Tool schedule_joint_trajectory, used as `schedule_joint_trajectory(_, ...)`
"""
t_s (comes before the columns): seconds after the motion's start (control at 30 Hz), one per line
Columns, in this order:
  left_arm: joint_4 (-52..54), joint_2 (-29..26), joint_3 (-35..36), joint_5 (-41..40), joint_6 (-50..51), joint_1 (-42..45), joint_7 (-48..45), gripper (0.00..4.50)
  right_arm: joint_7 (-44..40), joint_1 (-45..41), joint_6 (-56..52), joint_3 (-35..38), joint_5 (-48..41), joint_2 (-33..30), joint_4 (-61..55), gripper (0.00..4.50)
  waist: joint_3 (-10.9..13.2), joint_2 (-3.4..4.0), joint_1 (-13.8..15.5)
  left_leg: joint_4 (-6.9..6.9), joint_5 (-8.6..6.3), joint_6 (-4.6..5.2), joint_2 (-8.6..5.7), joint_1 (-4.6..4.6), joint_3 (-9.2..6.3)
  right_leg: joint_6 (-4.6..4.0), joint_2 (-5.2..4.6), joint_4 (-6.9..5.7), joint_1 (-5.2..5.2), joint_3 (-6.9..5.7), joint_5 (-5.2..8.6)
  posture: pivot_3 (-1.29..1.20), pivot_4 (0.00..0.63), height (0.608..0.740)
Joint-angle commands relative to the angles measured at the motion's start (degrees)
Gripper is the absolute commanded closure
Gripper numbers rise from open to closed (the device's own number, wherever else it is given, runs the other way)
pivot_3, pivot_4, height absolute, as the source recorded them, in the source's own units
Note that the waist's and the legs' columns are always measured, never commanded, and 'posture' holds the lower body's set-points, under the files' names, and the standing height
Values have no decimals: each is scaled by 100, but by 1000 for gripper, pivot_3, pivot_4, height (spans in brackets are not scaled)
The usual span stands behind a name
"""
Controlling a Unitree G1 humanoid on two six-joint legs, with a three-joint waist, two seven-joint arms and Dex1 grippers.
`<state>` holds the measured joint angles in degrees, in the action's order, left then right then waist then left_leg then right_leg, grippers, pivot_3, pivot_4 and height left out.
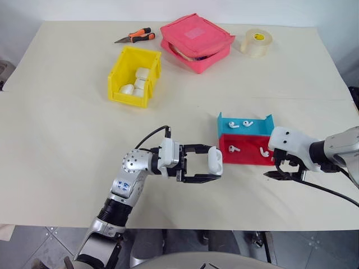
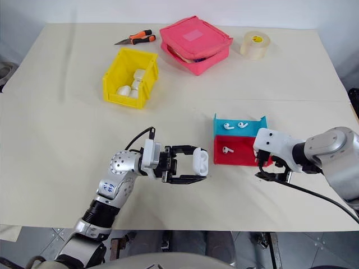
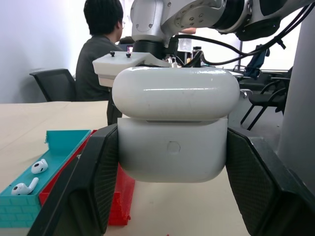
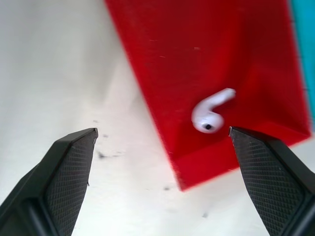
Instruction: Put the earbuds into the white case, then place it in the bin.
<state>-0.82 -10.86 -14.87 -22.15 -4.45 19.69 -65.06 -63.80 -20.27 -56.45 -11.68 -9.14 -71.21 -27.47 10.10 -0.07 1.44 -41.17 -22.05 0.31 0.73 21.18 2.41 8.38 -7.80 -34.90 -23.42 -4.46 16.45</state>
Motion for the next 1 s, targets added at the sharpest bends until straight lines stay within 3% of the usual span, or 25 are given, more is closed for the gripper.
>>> schedule_joint_trajectory(0.03, 193, 59, -78, -13, -93, -34, 31, 1697, 74, -206, -257, -161, 12, 5, -113, 37, 0, 0, -1, -1, 0, 0, 0, 0, 0, 0, 0, 1, 1, 0, 0, 0, 150, 740)
schedule_joint_trajectory(0.43, 240, 23, -80, -10, -98, -76, 109, 1697, 129, -827, -599, -919, 111, 82, -55, 37, 0, 0, -6, 0, 0, 0, -1, 1, 0, 0, -1, 2, 0, -1, 0, 0, 150, 740)
schedule_joint_trajectory(1.0, 226, 28, -141, -23, -114, -54, 108, 1697, 48, -901, -1184, -651, -527, 12, -551, 37, 0, 0, -4, 0, 0, 0, 0, 1, -2, 0, -1, 2, 0, -1, 0, 0, 150, 740)
